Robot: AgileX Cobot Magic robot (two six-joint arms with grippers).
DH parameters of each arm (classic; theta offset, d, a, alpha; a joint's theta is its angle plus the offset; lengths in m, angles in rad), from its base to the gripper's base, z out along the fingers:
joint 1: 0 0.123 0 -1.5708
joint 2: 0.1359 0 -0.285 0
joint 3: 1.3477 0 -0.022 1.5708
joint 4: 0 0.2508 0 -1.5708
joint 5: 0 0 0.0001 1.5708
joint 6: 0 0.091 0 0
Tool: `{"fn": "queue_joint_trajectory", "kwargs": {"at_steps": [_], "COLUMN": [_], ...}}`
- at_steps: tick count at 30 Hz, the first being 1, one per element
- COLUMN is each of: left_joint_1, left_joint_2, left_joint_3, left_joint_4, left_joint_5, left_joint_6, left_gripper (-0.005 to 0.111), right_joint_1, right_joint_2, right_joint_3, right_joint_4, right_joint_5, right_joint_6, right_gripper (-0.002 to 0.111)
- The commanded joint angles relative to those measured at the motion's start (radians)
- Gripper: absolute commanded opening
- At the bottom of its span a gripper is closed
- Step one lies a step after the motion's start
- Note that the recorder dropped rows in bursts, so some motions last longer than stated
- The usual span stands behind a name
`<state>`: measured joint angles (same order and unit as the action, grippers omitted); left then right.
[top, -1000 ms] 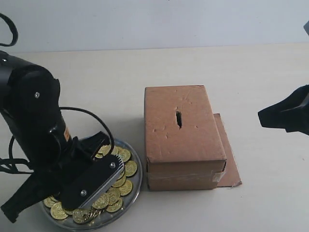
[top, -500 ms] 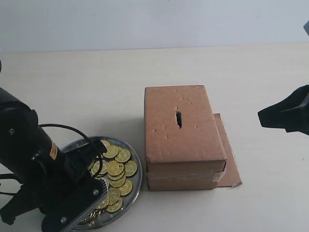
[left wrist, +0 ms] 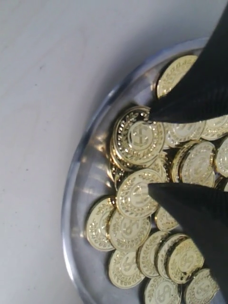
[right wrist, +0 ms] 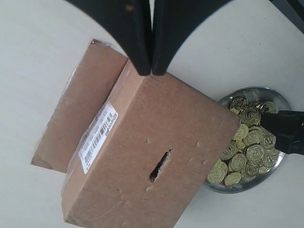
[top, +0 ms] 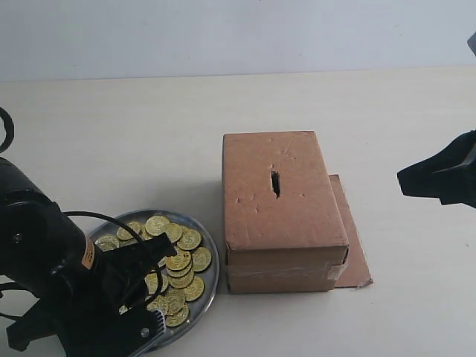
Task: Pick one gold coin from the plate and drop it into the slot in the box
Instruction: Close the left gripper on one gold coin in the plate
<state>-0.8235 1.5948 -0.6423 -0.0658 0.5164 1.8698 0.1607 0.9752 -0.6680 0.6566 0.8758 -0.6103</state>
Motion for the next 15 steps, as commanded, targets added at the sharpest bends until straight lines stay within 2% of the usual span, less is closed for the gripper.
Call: {"fn": "queue_joint_trajectory", "kwargs": {"at_steps": [1, 5, 15], "left_joint_1": [-0.005, -0.005, -0.005], "left_joint_2": [-0.001, -0.001, -0.001], "left_joint_3": [0.005, 0.005, 0.052], "left_joint_4": [0.010, 0.010, 0.029], "left_joint_5": [0.010, 0.008, -0.015], "left_joint_6": [0.010, 0.015, 0.111], "left_gripper": [0.042, 0.054, 0.052], "right_joint_1": [-0.004, -0.004, -0.004], "right_joint_2": [0.001, 0.001, 0.001], "right_joint_3": [0.005, 0.005, 0.005], "right_joint_4": [0.008, 0.008, 0.008], "right_joint_5": [-0.008, -0.008, -0.008], "right_joint_6": [-0.013, -0.013, -0.013], "right_gripper": [0.000, 0.000, 0.000]}}
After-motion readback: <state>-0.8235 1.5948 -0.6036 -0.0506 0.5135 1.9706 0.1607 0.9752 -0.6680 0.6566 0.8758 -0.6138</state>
